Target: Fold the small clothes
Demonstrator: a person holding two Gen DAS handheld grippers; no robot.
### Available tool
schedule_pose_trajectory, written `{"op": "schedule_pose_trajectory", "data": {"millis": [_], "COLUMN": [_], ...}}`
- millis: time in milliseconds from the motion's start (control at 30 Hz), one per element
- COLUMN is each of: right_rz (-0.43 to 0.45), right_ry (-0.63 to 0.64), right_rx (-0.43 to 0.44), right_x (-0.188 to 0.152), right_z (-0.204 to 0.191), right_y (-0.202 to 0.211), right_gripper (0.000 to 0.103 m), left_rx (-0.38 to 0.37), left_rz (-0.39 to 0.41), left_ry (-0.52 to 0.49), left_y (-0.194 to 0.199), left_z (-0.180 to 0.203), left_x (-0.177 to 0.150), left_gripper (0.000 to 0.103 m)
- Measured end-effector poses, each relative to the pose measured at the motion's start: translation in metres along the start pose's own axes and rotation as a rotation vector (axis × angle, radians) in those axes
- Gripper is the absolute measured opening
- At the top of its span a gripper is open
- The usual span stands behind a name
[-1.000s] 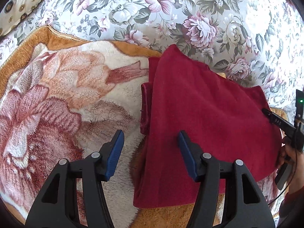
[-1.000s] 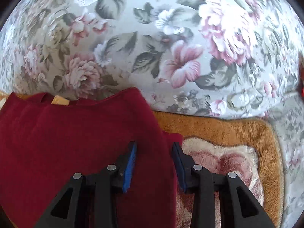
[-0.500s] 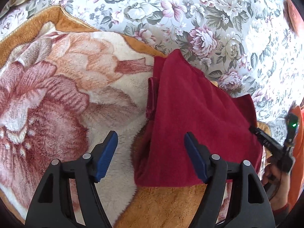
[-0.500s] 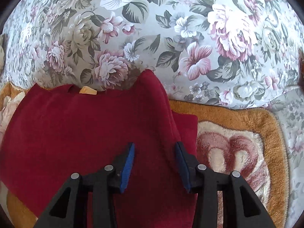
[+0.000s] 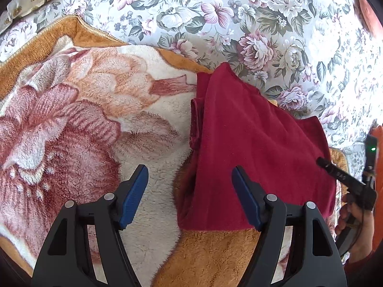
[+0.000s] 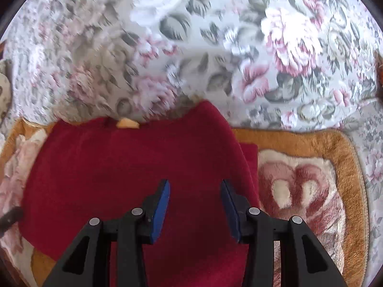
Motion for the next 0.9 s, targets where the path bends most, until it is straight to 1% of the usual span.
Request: {"op": "schedule_pose_trajectory", "data": {"millis": [67,100,167,233,333,400,533,633,667,733,800,900], "right_rz": [0.022,0.018,0.025,0.038,0.07,0.07,0.056,0.06,0.057,0.046,0.01,-0.011], "right_ry": [0.011,0.013,0.011,0.032,0.083,0.114,0.168,0.173,0.167,0.149,0.148,0.17], "right_rx": [0.001,0.009,0.099,0.169,0.243,0.277,0.328,0.371,0.391,0.433,0.426,0.428], "right_x": [0.002,0.004,0.01,0.016,0.026,0.03,0.035,0.042,0.045,0.05,0.054,0.061], "right_z": [-0.001,-0.006,-0.024,-0.046,-0.082,-0.104,-0.147,-0.172,-0.18,-0.196,-0.21,-0.232], "right_y": [0.004,0.007,0.018,0.029,0.046,0.05,0.052,0.052,0.052,0.051,0.043,0.034], "right_gripper": [0.042,0.042,0.042,0.043,0.046,0.046,0.046,0.046,0.046,0.047,0.051,0.052], "left_rx": [-0.001,-0.005,-0.014,-0.016,-0.006,-0.002,0.001,-0.007,-0.021,-0.061,-0.078,-0.093], "left_rz": [-0.012,-0.016,-0.023,-0.024,-0.022,-0.024,-0.024,-0.033,-0.044,-0.06,-0.08,-0.102], "left_ry": [0.015,0.024,0.04,0.038,0.018,0.012,0.005,0.007,0.018,0.06,0.096,0.111], "left_y": [-0.002,-0.003,-0.004,-0.004,-0.004,-0.004,-0.005,-0.005,-0.006,-0.007,-0.009,-0.013], "left_z": [-0.002,-0.002,-0.002,0.0,0.002,0.003,0.002,-0.002,-0.003,-0.008,-0.014,-0.016], "left_x": [-0.002,-0.003,-0.005,-0.006,-0.009,-0.01,-0.01,-0.012,-0.014,-0.018,-0.022,-0.027], "left_gripper": [0.073,0.073,0.073,0.073,0.073,0.073,0.073,0.074,0.079,0.079,0.079,0.079]}}
Point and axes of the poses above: each gripper's, at about its wrist camera, not at the fingertips, and y roughly against the way its jaws point, z to its right, x to its top, the point moved 9 cm from there along -y, roughly the way its jaws point, and after that the axes turned 4 degrees about y, right-handed, at the moved point
